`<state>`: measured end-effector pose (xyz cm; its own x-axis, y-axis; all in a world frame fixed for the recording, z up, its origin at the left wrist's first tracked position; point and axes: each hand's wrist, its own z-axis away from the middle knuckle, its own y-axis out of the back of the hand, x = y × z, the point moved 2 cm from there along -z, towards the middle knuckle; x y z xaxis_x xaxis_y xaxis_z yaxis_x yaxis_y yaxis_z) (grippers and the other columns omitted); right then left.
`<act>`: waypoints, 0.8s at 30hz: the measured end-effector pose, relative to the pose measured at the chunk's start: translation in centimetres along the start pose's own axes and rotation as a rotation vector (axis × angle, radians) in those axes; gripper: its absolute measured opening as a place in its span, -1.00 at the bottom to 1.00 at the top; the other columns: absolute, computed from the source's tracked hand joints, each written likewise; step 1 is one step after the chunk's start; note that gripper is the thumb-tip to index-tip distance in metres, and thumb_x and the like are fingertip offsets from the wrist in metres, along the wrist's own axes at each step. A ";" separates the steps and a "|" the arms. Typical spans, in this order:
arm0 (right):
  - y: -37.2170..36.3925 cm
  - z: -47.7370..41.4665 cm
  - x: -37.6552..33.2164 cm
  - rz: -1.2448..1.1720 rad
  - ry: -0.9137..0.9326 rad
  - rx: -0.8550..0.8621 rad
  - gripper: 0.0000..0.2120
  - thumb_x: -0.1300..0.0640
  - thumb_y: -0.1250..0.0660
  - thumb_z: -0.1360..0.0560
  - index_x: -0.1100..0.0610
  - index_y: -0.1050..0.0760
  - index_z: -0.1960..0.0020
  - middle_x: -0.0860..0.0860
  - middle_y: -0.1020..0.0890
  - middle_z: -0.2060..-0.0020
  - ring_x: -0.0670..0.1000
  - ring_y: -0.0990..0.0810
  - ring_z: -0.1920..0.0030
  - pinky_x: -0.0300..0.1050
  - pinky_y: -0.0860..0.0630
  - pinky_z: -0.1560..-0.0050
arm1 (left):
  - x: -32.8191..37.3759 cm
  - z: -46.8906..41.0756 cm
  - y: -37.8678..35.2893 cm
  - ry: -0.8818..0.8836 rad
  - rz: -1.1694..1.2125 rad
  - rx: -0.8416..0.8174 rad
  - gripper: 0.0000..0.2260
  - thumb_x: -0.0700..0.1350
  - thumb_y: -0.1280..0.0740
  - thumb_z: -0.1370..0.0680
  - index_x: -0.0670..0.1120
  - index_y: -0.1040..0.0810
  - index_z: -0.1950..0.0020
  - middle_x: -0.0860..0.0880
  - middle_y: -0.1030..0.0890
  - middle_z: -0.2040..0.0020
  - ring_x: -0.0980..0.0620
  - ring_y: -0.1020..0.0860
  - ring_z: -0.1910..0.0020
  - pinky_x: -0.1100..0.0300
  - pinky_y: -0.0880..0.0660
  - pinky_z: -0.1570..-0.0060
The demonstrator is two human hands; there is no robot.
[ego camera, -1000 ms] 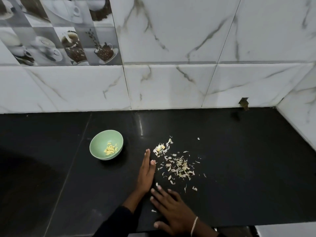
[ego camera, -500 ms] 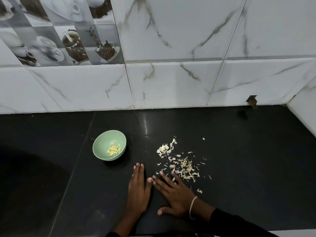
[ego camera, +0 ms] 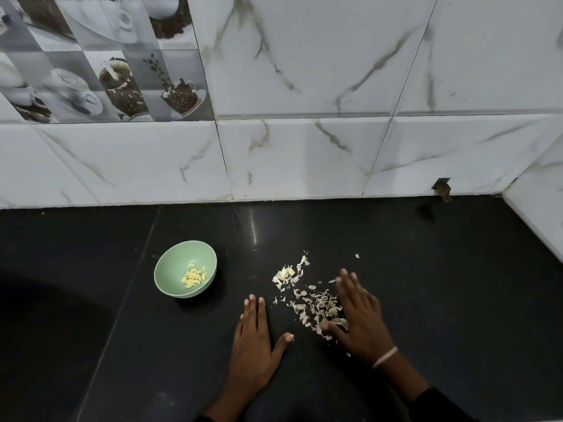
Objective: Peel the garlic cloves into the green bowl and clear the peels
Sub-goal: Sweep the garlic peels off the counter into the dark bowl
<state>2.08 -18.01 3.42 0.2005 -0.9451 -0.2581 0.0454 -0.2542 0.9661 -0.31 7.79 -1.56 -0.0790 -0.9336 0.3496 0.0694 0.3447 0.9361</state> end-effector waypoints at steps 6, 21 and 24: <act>-2.4 7.2 3.1 0.006 -0.287 -0.080 0.22 -0.72 -0.05 -0.26 0.03 0.16 -0.64 0.01 0.25 -0.62 0.02 0.30 -0.61 0.13 0.06 -0.58 | 1.2 -1.9 -0.5 0.066 -0.023 0.013 -0.07 0.52 0.21 -0.51 -0.12 0.20 -0.65 -0.08 0.20 -0.65 0.01 0.29 -0.61 0.06 0.13 -0.59; -4.4 1.7 0.1 -0.009 -0.302 -0.085 0.20 -0.71 0.00 -0.29 0.05 0.13 -0.64 0.11 0.14 -0.63 0.10 0.21 -0.62 0.20 0.11 -0.56 | 4.0 -7.6 -1.2 0.033 -0.031 0.005 -0.08 0.51 0.16 -0.54 -0.14 0.16 -0.65 -0.12 0.18 -0.65 -0.03 0.26 -0.62 0.03 0.13 -0.59; -4.4 -0.5 -0.5 0.009 -0.283 -0.064 0.17 -0.71 0.06 -0.30 0.02 0.22 -0.64 0.08 0.23 -0.62 0.07 0.32 -0.60 0.16 0.20 -0.57 | 4.3 -8.3 -1.1 -0.002 -0.045 -0.002 -0.07 0.52 0.22 -0.52 -0.13 0.21 -0.64 -0.11 0.21 -0.65 -0.03 0.29 -0.61 0.06 0.18 -0.58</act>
<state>2.26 -16.33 -0.70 -0.0794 -0.9693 -0.2325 0.1086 -0.2403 0.9646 7.51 2.55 -1.35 -0.0844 -0.9480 0.3068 0.0681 0.3016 0.9510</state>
